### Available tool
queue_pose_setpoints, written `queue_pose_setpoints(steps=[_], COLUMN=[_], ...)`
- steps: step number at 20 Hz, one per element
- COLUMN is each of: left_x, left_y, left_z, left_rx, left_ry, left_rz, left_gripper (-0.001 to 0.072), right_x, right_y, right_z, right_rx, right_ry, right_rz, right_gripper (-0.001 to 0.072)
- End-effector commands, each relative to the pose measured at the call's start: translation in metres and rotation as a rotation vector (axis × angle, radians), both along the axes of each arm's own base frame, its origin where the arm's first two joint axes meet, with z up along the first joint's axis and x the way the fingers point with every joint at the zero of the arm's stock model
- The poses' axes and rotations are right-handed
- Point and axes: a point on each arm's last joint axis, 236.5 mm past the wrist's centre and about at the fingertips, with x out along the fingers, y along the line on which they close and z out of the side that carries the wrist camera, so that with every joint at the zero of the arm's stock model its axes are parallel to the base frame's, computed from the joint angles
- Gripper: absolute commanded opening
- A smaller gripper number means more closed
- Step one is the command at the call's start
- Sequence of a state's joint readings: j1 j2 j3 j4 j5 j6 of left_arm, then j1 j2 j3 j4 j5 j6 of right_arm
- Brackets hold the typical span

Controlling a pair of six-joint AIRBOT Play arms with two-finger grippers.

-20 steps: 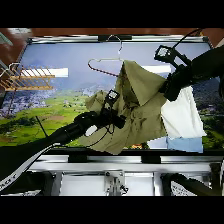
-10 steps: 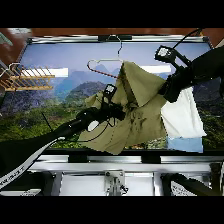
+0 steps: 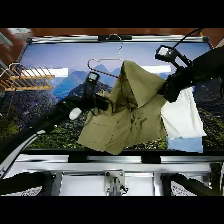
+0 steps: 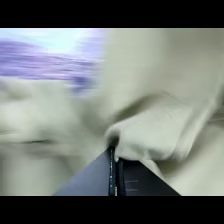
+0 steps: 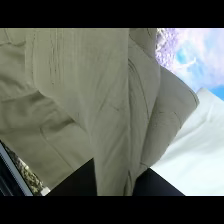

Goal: Fold the shirts.

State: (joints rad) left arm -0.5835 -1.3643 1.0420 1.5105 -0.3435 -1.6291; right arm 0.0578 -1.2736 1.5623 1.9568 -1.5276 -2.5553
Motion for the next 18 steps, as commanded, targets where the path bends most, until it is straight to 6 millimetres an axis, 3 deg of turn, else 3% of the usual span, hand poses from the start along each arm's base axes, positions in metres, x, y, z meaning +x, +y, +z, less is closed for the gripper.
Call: queue_pose_setpoints(steps=[1, 3, 7, 11, 13, 15, 18], left_x=[0.036, 0.052, 0.075, 0.094, 0.094, 0.085, 0.067], left_y=[0.099, 0.132, 0.152, 0.182, 0.196, 0.194, 0.157], left_z=[0.023, 0.046, 0.094, 0.139, 0.141, 0.122, 0.086], left_rx=[0.054, -0.034, -0.052, -0.078, -0.086, -0.077, -0.066], left_ry=[-0.02, -0.025, -0.124, -0.208, -0.188, -0.098, 0.047], left_rz=[0.18, 0.286, 0.316, 0.376, 0.406, 0.402, 0.324], left_gripper=[0.0033, 0.0033, 0.0033, 0.0034, 0.0035, 0.0036, 0.0035], right_x=[-0.004, 0.0, -0.005, -0.008, 0.0, 0.014, 0.028], right_y=[0.025, 0.037, 0.058, 0.071, 0.07, 0.069, 0.082], right_z=[0.012, 0.021, 0.035, 0.034, 0.034, 0.039, 0.047], right_rx=[0.116, 0.175, 0.272, 0.243, 0.228, 0.234, 0.254], right_ry=[0.003, -0.018, -0.029, -0.06, -0.094, -0.147, -0.207], right_rz=[0.028, 0.033, 0.084, 0.147, 0.136, 0.102, 0.066], right_gripper=[0.0069, 0.0069, 0.0069, 0.0069, 0.0069, 0.0069, 0.0069])
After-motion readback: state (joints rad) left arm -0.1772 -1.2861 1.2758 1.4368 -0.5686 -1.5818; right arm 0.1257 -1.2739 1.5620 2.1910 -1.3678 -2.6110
